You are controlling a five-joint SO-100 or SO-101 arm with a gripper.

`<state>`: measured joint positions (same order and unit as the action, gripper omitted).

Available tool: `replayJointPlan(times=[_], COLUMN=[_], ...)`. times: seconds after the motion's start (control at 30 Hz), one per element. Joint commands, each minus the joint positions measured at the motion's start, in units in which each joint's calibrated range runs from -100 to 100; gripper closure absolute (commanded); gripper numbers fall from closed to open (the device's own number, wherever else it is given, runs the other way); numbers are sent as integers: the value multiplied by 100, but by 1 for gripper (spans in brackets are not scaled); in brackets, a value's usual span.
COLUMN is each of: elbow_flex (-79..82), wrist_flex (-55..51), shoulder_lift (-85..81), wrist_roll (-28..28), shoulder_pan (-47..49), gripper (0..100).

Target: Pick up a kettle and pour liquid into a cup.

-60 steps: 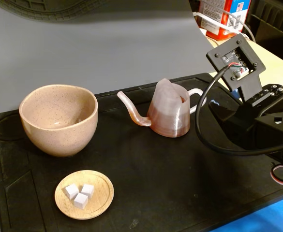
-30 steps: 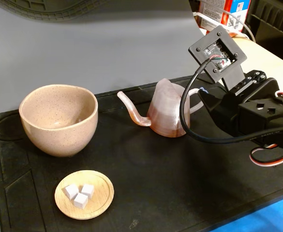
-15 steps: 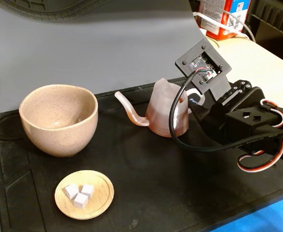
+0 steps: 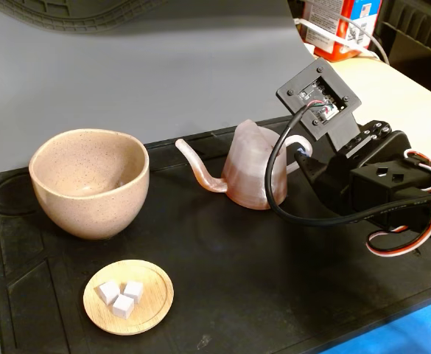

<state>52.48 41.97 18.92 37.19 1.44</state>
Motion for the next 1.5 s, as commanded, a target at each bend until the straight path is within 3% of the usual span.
replayJointPlan(times=[0.0, 1.0, 1.1, 1.47], elbow_flex=[-248, -1029, -983, -929], wrist_flex=[1, 79, 79, 79], shoulder_lift=[28, 523, 523, 523], wrist_roll=[9, -6, -237, -263], shoulder_pan=[-33, -26, -33, -33], gripper=[80, 80, 80, 80])
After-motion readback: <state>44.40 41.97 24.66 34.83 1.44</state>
